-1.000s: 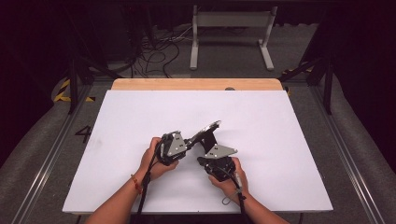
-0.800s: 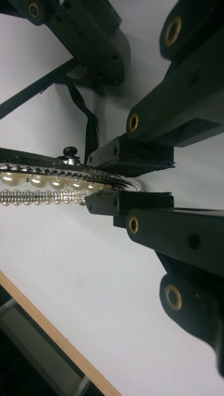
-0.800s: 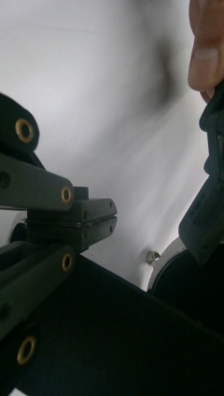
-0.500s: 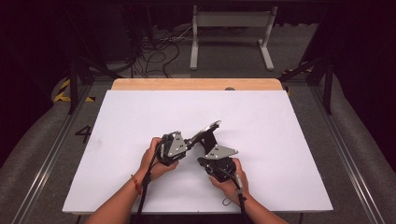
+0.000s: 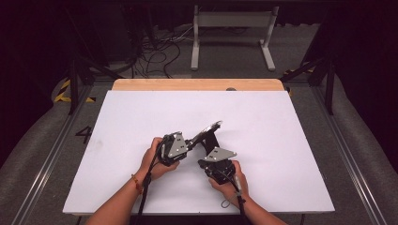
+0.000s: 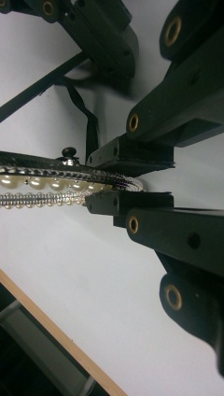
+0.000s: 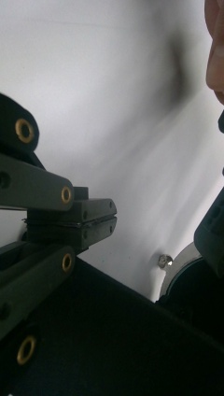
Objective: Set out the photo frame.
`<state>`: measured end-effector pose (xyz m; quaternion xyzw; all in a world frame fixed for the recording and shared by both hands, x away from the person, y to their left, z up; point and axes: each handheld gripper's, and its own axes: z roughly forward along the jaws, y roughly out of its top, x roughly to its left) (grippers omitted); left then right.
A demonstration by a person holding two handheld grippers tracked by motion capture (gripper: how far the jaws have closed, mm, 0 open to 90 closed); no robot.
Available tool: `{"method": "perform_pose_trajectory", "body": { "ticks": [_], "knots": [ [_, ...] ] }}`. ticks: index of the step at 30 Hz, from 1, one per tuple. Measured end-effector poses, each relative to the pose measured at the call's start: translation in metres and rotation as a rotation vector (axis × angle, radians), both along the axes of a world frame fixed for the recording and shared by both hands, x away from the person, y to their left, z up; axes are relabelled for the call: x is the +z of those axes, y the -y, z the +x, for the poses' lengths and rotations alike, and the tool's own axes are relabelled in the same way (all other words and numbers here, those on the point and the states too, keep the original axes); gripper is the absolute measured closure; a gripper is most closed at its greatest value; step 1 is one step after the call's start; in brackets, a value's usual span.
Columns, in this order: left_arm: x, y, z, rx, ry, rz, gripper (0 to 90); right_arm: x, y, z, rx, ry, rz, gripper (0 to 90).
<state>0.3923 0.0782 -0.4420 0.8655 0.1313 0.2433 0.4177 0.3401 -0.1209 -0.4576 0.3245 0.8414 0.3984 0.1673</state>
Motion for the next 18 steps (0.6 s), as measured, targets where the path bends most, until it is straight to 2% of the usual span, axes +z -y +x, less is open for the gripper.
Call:
{"method": "perform_pose_trajectory", "body": {
  "ticks": [1,3,6,7,8,10,11,18],
  "knots": [
    [-0.002,0.000,0.003,0.008,-0.003,0.004,75.5,0.000,0.000,0.000,-0.001,-0.002,-0.001,90.0],
    [-0.006,0.000,0.008,0.012,-0.025,-0.034,70.1,0.000,0.001,0.000,0.000,-0.003,0.002,90.0],
    [-0.011,0.004,0.011,0.000,-0.033,-0.021,64.1,0.002,0.002,-0.001,0.004,0.005,0.000,90.0],
    [-0.013,0.006,0.012,-0.002,-0.038,-0.019,64.4,0.003,0.003,-0.001,0.004,0.005,0.001,90.0],
    [-0.014,0.008,0.012,-0.012,-0.040,-0.011,69.3,0.003,0.003,-0.001,0.008,0.004,0.003,90.0],
    [-0.014,0.009,0.012,0.004,-0.024,0.000,76.8,0.002,0.003,-0.001,0.006,0.005,0.006,90.0],
    [-0.014,0.009,0.012,0.000,-0.032,0.000,78.4,0.002,0.004,-0.001,0.006,0.005,0.006,90.0],
    [-0.011,0.010,0.007,0.017,-0.010,0.055,79.0,0.002,0.005,-0.003,0.002,0.010,0.001,90.0]
  ]
}}
